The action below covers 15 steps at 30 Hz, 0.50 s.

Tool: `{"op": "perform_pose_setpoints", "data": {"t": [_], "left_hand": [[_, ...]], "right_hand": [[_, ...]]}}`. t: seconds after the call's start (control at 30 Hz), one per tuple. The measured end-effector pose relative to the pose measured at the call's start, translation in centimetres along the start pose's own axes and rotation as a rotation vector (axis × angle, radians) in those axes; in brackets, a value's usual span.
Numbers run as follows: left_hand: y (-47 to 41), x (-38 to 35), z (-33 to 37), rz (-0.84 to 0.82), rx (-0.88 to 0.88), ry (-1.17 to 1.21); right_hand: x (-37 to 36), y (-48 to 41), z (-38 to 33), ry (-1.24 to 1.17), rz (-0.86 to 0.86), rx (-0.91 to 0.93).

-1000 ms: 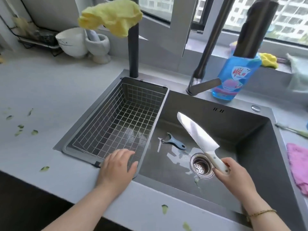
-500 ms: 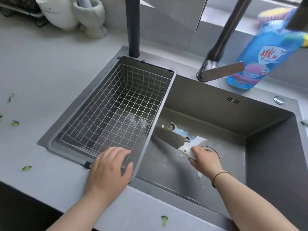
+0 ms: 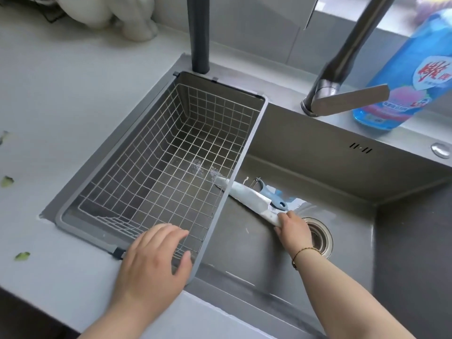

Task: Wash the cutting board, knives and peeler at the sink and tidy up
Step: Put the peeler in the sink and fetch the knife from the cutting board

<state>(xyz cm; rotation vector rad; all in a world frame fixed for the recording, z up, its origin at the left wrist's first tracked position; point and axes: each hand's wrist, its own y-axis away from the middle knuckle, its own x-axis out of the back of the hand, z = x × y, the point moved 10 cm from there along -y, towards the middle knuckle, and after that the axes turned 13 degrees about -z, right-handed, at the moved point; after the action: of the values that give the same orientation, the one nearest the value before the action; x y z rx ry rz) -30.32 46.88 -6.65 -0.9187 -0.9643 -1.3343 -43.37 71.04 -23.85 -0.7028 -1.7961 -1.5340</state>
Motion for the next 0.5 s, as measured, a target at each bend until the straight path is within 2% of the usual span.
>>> {"op": "perform_pose_setpoints", "data": {"t": [0.2, 0.5], "left_hand": [[0.0, 0.1, 0.2, 0.008, 0.0, -0.039], [0.2, 0.4, 0.2, 0.068, -0.001, -0.049]], "right_hand": [[-0.3, -1.2, 0.4, -0.008, -0.021, -0.08], [2.1, 0.3, -0.1, -0.038, 0.028, -0.054]]}}
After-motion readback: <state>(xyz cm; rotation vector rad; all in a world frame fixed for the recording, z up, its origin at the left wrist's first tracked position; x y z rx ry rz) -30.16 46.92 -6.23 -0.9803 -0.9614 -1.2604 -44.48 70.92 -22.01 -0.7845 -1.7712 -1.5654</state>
